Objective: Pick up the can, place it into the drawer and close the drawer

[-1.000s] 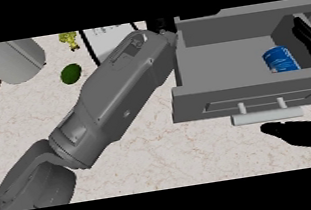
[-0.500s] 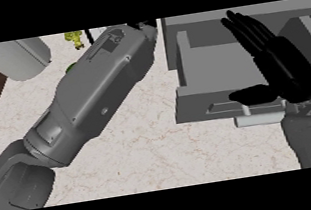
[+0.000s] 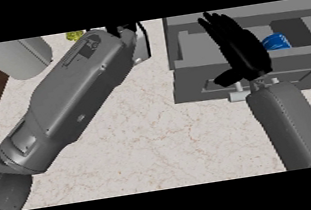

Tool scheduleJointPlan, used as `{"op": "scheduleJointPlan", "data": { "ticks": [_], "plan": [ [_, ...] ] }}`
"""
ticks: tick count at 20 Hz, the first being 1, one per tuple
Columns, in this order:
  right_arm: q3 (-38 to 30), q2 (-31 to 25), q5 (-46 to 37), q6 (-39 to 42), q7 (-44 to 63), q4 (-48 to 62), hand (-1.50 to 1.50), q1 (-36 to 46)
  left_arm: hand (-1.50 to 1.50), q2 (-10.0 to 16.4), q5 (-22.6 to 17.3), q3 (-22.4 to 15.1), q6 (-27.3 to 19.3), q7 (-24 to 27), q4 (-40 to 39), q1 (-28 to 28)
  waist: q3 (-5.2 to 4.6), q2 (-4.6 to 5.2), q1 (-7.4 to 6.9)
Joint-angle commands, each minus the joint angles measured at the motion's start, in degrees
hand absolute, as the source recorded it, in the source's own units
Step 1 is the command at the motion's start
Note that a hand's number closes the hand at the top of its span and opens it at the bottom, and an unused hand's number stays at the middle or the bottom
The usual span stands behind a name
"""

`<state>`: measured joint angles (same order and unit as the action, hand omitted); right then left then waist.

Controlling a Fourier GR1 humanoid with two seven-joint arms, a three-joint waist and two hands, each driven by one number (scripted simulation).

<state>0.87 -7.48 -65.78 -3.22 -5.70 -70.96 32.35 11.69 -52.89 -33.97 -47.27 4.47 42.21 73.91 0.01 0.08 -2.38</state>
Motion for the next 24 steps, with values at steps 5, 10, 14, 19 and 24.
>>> {"op": "scheduleJointPlan", "data": {
  "ticks": [5,10,14,19,24],
  "plan": [
    [-2.4,0.16,-5.3,-15.65,-3.29,21.78,-1.5,6.3,-1.5,5.38,2.73,0.51,-0.3,-3.3,7.19,-4.68,0.05,0.24,0.16],
    [-4.5,0.25,-6.97,-22.55,-2.72,30.34,-1.5,9.95,-1.5,7.95,3.98,0.25,-1.16,-6.39,11.99,-5.38,0.06,0.28,-0.09],
    [-6.28,1.02,-8.78,-27.01,-0.12,37.78,-1.5,16.43,-1.5,7.53,4.28,0.65,-0.94,-5.78,14.58,-7.76,0.08,0.83,-1.31],
    [-9.14,-1.3,-7.89,-32.25,-2.94,44.01,-1.5,19.46,-1.5,12.42,4.33,1.35,0.85,-9.81,17.52,-7.71,0.13,1.09,-2.43],
    [-11.02,-3.23,-8.75,-35.61,-1.65,49.97,-1.5,25.23,-1.5,11.94,5.42,1.42,-1.46,-11.02,19.96,-7.66,0.16,1.42,-2.81]
  ]
}}
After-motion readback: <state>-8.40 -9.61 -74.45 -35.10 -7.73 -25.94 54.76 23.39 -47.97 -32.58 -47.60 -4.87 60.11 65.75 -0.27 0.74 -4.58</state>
